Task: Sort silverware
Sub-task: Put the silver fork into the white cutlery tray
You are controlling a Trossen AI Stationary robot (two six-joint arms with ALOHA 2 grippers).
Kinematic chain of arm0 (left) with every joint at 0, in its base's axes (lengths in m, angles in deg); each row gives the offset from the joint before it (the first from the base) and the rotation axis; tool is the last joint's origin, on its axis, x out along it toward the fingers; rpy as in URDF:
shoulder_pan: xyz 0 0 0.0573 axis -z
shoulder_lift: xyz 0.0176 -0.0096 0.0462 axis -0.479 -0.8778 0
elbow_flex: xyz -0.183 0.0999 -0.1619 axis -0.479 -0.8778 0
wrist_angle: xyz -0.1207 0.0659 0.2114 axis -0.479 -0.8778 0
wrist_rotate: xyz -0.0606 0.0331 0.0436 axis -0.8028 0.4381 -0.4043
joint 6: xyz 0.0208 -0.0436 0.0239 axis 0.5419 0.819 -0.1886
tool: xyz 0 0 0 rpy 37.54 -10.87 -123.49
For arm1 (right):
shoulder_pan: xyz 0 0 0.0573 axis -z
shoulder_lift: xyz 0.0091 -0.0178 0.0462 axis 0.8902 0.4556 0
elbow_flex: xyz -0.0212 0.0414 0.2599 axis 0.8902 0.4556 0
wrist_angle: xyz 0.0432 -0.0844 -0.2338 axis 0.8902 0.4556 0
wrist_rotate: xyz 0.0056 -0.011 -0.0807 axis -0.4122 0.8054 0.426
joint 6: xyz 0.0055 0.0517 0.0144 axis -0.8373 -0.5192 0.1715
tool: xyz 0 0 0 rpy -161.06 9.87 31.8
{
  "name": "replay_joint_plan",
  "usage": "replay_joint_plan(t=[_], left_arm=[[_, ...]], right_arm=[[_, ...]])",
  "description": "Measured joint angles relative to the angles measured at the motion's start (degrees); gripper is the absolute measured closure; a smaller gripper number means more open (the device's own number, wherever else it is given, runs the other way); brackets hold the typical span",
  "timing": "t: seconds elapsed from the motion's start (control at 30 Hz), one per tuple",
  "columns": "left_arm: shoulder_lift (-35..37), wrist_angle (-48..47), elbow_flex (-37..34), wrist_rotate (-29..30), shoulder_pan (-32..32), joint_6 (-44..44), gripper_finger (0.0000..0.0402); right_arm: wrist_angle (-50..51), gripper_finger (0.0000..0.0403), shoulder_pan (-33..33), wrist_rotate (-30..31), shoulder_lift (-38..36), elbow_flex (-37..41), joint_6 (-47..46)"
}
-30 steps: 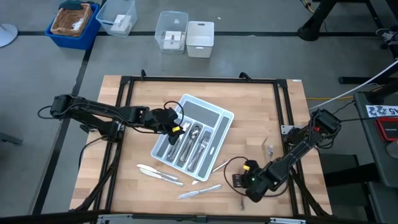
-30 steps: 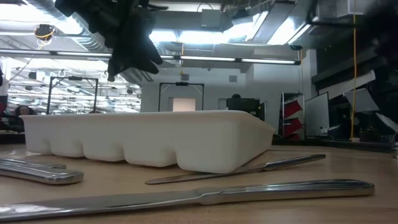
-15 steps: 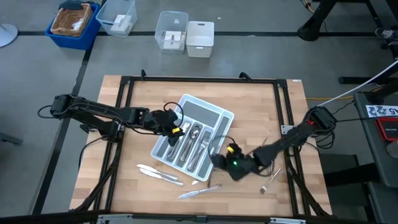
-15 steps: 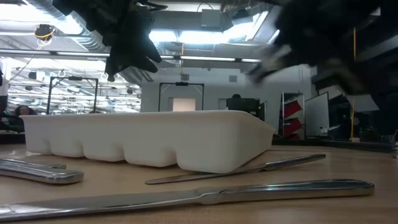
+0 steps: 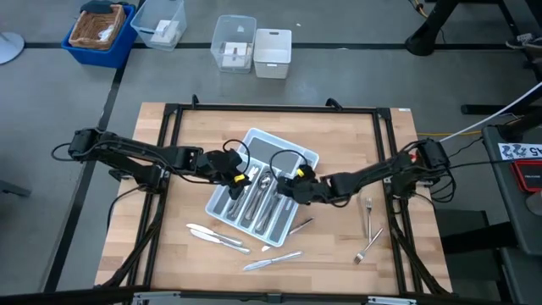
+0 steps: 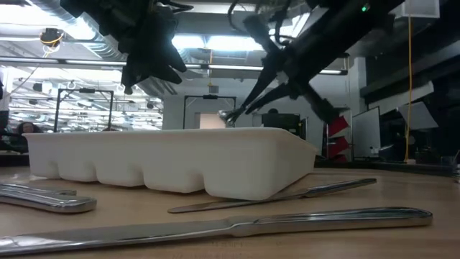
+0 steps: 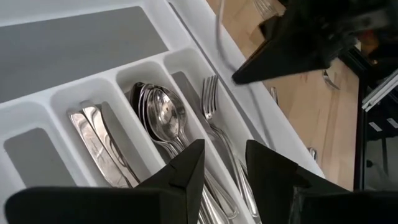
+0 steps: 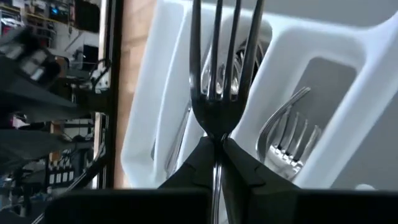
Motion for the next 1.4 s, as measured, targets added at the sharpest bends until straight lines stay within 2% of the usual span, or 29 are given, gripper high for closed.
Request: replay_joint_plan(t=[0.13,0.3,0.67,1.07,1.23,1.4], left_arm=[[0.00,0.02,0.00,0.02,0.00,-0.07,0.0295],[-0.02,-0.08,0.00,0.02,0.00,-1.63,0.0295],[-0.04,-1.78,0.00,0.02,0.00,-3.03,0.0295],[-0.04,-1.79,0.00,0.02,0.00,-3.07,0.0295],[-0.04,-1.79,0.00,-0.24,0.00,-3.07,0.0295],[-0.04,-1.87,0.00,-2.06,0.00,-3.07,0.0295]], right_arm=[[-5.59,0.0387,0.46,-2.43,3.89,0.02,-0.04],[-11.75,0.0387,0.29,-2.57,8.10,0.02,-0.07],[-7.31,0.0381,0.42,-5.17,8.53,0.02,-0.35],[-5.12,0.0315,0.47,-8.45,8.53,-0.04,-0.20],[-4.95,0.0317,0.45,-8.63,8.39,-0.04,-0.07],[-3.90,0.0329,0.47,-12.36,6.70,0.00,5.00]])
